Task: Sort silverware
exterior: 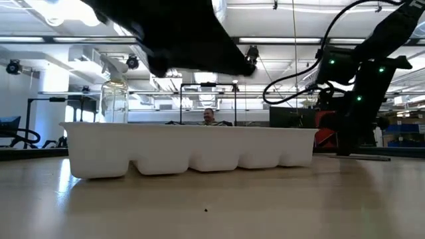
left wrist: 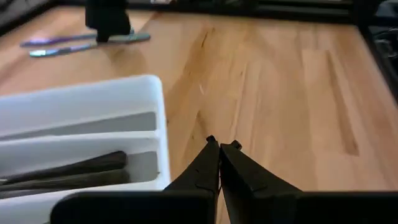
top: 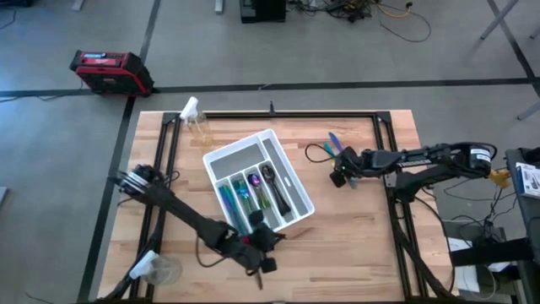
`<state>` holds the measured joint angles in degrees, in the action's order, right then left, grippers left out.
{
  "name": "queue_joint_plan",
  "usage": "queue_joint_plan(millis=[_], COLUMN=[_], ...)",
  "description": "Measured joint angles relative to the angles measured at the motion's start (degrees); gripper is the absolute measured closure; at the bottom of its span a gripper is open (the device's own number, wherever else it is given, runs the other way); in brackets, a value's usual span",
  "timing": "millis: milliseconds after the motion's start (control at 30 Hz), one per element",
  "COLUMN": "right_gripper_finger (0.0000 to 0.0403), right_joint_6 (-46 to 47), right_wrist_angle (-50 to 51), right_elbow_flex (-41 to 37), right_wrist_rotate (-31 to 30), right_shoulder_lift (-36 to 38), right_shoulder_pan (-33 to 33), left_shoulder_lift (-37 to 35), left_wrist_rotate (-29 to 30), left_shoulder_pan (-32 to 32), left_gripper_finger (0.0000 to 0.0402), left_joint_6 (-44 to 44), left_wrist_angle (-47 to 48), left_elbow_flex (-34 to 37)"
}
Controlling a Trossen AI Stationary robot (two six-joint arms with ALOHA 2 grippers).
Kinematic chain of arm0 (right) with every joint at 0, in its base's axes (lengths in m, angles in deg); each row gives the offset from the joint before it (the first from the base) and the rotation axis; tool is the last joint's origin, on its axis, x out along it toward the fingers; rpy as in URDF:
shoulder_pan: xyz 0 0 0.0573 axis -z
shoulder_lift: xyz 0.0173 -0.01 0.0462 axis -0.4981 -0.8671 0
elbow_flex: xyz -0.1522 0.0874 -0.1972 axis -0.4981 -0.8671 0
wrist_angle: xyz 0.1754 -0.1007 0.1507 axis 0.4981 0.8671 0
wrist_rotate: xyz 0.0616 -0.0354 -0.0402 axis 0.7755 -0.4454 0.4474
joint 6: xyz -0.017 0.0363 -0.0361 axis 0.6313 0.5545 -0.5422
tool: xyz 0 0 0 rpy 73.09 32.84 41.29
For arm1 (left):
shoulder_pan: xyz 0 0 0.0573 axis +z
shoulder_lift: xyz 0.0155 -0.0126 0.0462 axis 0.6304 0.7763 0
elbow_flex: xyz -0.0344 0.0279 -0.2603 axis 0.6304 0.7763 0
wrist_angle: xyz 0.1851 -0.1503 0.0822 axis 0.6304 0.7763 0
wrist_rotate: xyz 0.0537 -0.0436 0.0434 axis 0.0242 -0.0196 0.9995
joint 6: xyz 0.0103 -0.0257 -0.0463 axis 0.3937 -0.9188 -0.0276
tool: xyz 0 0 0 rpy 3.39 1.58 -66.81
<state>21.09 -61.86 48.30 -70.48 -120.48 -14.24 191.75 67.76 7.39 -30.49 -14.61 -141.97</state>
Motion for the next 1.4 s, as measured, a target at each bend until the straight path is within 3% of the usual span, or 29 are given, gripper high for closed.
queue_joint_plan(millis=[200, 400, 600, 767, 933, 1100, 1267, 1400], right_gripper_finger=[0.0403, 0.0403, 0.0403, 0.0403, 0.0403, 0.0403, 0.0403, 0.0403], right_joint_6=[10.1, 21.6, 30.6, 35.9, 39.1, 29.1, 8.1, -7.3], right_wrist_angle=[1.9, 2.3, 2.2, 6.3, 18.6, 24.0, 14.5, 2.7], right_elbow_flex=[0.1, 2.8, 5.7, 7.2, 8.7, 8.6, 8.6, 8.6], right_wrist_rotate=[0.4, 2.7, 2.4, -3.9, -13.0, -13.3, -13.7, -11.4], right_shoulder_lift=[0.2, 0.0, -0.2, -0.1, -0.1, -0.1, -0.1, -0.3], right_shoulder_pan=[-13.9, -33.1, -48.6, -52.8, -47.4, -29.8, -8.9, 5.7], left_shoulder_lift=[10.4, 16.9, 17.5, 16.6, 14.8, 14.1, 14.1, 14.1], left_wrist_rotate=[-7.3, -7.9, -8.0, -5.7, -1.0, 0.0, -0.1, -2.5], left_shoulder_pan=[3.1, 6.1, 8.9, 9.5, 9.5, 9.3, 9.4, 8.1], left_gripper_finger=[0.0402, 0.0402, 0.0401, 0.0401, 0.0401, 0.0401, 0.0401, 0.0402], left_joint_6=[-0.6, -2.6, -5.1, -8.5, -13.0, -12.4, -12.2, -8.2], left_wrist_angle=[1.4, 13.5, 21.9, 31.5, 40.1, 39.5, 37.1, 26.5], left_elbow_flex=[-10.1, -19.1, -20.5, -20.5, -20.3, -20.3, -20.3, -20.3])
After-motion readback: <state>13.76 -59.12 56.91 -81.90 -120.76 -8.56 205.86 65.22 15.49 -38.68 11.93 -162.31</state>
